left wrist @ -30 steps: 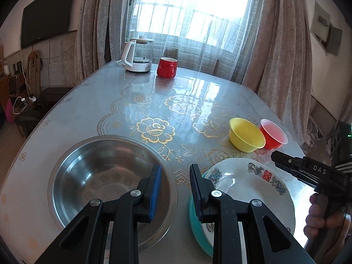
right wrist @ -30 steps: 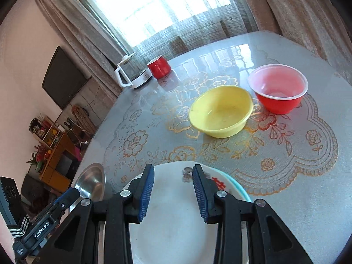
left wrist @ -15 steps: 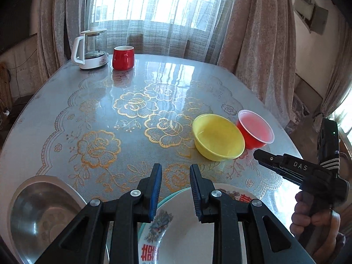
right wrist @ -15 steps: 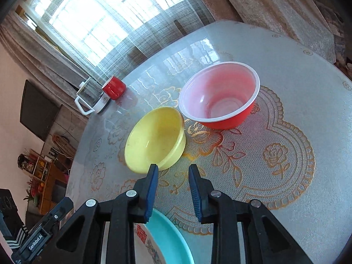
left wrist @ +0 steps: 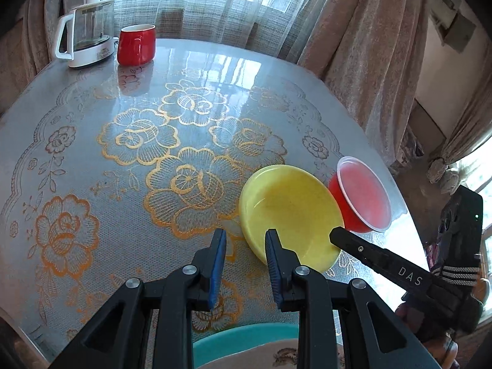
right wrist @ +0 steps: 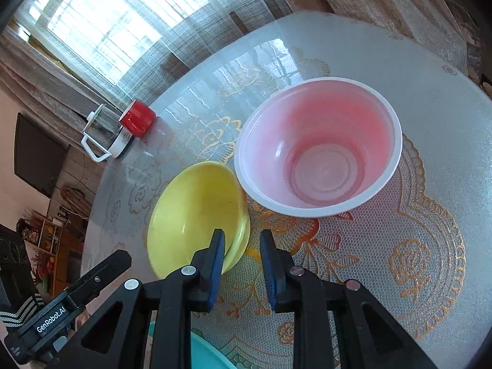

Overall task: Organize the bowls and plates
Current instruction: 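Grasp the rim of the yellow plastic bowl with the left tool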

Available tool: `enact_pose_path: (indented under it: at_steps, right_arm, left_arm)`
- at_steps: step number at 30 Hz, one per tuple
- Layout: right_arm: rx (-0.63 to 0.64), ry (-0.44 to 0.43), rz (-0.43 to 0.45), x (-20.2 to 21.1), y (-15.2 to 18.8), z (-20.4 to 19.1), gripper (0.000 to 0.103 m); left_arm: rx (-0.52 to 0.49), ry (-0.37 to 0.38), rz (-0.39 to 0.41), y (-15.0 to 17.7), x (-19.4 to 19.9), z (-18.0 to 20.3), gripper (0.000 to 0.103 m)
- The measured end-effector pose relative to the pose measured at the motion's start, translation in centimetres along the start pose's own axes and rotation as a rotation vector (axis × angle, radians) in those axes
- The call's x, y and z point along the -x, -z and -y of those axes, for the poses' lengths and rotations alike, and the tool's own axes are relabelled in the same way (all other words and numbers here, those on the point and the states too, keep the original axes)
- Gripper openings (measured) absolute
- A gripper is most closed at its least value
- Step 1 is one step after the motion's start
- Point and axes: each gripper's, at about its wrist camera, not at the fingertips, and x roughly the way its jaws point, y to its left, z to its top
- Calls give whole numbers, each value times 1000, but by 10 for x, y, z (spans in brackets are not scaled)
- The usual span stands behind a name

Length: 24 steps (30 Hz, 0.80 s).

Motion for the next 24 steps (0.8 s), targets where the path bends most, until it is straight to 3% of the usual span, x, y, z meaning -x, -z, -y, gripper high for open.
enact_pose_path:
  at_steps: [2, 4, 8, 24]
  right_arm:
    - [23, 0, -1, 0, 0, -3, 15]
    - [50, 11, -1, 0, 1, -7, 13]
    - [68, 21, -5, 0, 0, -7, 13]
    - [174, -62, -3, 21, 16, -51, 12]
  left_arm:
    - [-10, -9, -35, -2, -12, 2, 26]
    - [-3, 12, -73, -3, -22, 3, 17]
    - [7, 11, -54, 0, -18, 4, 16]
    - [0, -68, 142, 36, 68, -9, 16]
